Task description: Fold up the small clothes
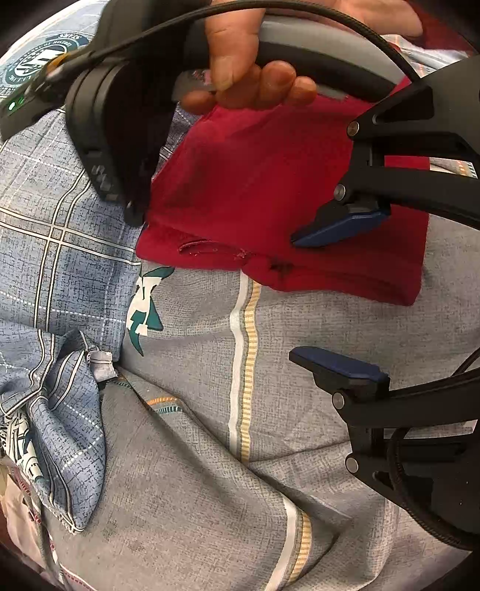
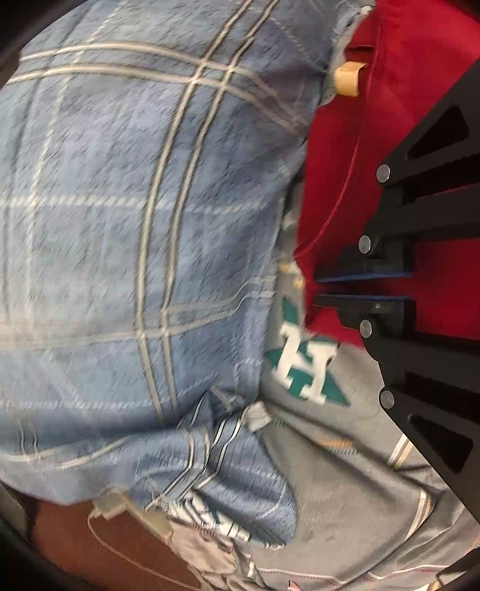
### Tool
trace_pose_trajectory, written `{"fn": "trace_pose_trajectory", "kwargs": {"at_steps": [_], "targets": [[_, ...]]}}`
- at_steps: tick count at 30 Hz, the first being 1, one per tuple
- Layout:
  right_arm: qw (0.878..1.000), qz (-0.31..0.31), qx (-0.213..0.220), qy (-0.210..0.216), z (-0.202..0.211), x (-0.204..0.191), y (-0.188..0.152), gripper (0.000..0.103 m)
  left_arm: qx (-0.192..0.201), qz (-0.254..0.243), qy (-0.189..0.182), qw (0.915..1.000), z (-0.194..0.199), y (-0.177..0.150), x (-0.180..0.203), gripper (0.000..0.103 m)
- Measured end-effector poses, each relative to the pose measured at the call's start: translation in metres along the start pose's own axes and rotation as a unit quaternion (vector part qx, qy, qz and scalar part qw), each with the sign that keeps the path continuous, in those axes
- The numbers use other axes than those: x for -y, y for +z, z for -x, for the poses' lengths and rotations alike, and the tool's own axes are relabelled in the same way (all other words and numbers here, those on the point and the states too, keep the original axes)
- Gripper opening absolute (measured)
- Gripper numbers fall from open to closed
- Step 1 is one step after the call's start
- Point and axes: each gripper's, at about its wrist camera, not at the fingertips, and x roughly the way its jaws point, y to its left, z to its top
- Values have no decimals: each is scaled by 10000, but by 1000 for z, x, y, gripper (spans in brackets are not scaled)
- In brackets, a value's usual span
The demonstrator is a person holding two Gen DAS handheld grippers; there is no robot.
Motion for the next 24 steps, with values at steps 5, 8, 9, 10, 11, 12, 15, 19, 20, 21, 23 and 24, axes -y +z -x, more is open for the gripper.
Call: {"fn": "trace_pose_trajectory", "kwargs": {"at_steps": [5, 8, 9, 10, 11, 12, 15, 19, 20, 21, 23, 24], "targets": [[9995, 135, -284, 74, -27, -14, -4, 4, -16, 40, -47, 10000, 0, 0, -2, 56], [9996, 99, -249, 31, -25, -13, -10, 4, -22, 38, -42, 10000, 0, 1, -2, 56], [9997, 20, -169, 201, -13, -10, -11, 4, -16, 27, -24, 10000, 0, 1, -1, 56], [9995, -9, -125, 287, -7, -8, -12, 4, -10, 14, -10, 10000, 0, 1, 0, 56], [9993, -25, -43, 375, 4, -6, -14, 4, -7, 13, -4, 10000, 0, 1, 0, 56], [9992, 2, 74, 387, 17, -3, -16, 5, -7, 14, -5, 10000, 0, 1, 0, 56], [9993, 118, 233, 286, 38, 3, -25, 5, -4, 30, -12, 10000, 0, 1, 0, 56], [9999, -28, 74, 74, 30, 16, -34, 5, 7, 15, -6, 10000, 0, 0, 0, 56], [9999, -113, 17, 28, 19, 18, -34, 5, 3, 13, -11, 10000, 0, 1, -1, 56], [9999, -170, -20, 17, 14, 21, -34, 5, -2, 23, -20, 10000, 0, 1, -1, 57], [9997, -226, -60, 9, 5, 25, -34, 5, -14, 52, -44, 10000, 0, 1, -2, 57], [9997, -235, -78, -3, -1, 25, -34, 6, -21, 66, -58, 10000, -1, 2, -2, 57]]}}
